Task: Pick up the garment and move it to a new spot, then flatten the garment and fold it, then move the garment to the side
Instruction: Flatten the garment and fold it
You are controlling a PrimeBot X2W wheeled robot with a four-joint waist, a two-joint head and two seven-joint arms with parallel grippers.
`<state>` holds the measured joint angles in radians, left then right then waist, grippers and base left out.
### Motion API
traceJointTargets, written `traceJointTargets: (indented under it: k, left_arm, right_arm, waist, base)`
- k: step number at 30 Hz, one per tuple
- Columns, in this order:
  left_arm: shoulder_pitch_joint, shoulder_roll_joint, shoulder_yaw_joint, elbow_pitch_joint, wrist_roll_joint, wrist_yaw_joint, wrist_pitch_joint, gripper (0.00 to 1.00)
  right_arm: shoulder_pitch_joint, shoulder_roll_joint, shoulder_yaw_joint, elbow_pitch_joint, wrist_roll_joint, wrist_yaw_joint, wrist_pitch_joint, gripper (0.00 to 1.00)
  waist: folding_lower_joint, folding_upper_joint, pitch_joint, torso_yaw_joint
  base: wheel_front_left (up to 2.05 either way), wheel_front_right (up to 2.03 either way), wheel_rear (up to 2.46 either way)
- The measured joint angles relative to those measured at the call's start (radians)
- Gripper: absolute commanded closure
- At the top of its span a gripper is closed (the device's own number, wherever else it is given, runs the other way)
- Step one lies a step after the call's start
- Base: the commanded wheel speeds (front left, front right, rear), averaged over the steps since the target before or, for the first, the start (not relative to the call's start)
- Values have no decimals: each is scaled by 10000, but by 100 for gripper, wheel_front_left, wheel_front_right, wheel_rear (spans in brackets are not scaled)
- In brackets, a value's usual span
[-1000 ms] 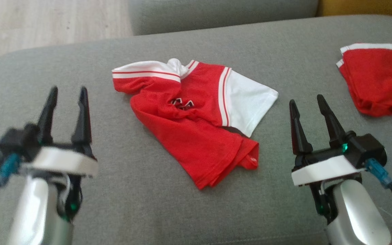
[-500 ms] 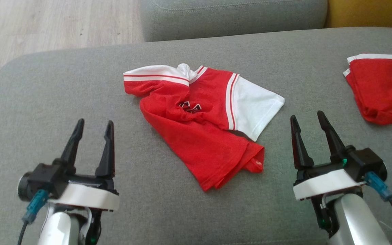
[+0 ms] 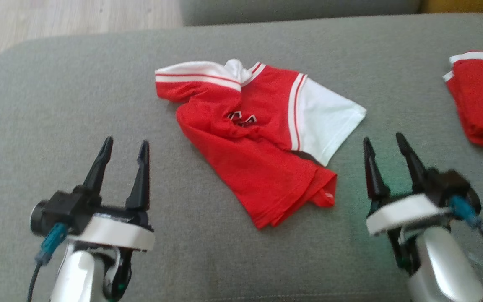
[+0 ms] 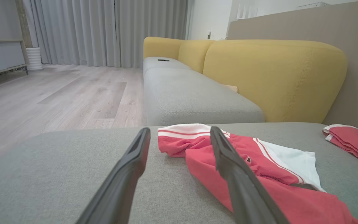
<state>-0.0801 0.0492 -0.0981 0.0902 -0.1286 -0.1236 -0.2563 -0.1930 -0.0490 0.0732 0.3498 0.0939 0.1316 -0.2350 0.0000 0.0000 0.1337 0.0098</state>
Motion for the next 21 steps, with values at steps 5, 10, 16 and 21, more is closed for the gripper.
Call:
traceJointTargets:
  k: [5,10,16,21]
  left_arm:
    - [-436,-25,-305,102,-12,-8,0,0]
    - [-721,-42,-587,142,-155,-8,0,0]
    - [-888,-52,-851,234,-159,-8,0,0]
    - [-904,-54,-922,257,-244,-8,0,0]
  right_arm:
    - [-1094,-2,-554,1331,408,0,786,0]
    - [-2011,-6,-1126,2792,702,0,1233,0]
    - [-3161,-13,-1563,4186,571,0,1492,0]
    - [-3665,-19,-1783,5200,533,0,1607,4]
  waist:
    - [1,0,442,304]
    - [1,0,796,712]
    - [1,0,1059,1198]
    - [1,0,1196,1471]
  base:
    - [0,0,0]
    - [0,0,0]
    - [0,0,0]
    - [0,0,0]
